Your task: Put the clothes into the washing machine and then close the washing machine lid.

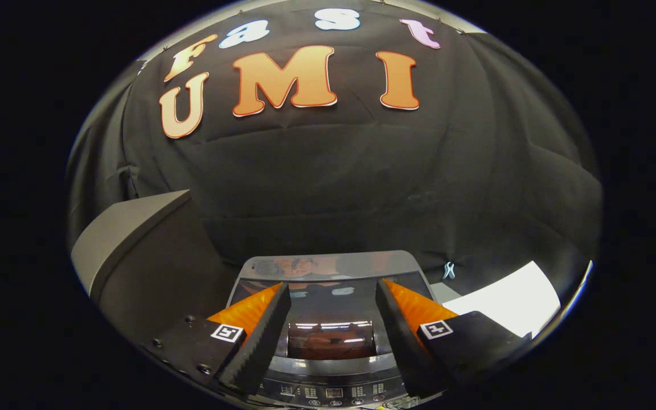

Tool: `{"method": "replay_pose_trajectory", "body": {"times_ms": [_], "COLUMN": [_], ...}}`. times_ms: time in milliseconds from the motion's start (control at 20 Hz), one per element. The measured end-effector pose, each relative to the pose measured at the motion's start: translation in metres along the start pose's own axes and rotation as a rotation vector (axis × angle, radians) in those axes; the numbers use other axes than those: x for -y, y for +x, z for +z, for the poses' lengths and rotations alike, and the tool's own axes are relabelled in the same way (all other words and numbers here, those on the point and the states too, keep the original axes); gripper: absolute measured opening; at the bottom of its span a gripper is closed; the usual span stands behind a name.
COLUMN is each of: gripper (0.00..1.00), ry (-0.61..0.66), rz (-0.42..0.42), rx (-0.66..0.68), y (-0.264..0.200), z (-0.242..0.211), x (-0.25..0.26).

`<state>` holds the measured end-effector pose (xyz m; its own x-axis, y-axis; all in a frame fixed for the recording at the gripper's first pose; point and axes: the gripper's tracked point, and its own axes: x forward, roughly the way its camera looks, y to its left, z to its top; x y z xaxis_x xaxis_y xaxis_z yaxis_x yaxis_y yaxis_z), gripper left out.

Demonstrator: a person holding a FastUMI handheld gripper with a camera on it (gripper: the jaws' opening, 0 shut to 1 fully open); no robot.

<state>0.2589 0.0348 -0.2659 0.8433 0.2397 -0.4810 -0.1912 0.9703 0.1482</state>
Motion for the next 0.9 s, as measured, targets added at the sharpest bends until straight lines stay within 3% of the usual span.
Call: {"method": "replay_pose_trajectory", "body": {"times_ms": [250,900], "gripper": [0.97,0.97], "ry": [-0.006,-0.031], "rz": [-0.002,0.005], "rx": [0.096,0.336], "y": [-0.044,-0.220], "z": [0.033,0.120], "x": [-0.005,0.002]}}
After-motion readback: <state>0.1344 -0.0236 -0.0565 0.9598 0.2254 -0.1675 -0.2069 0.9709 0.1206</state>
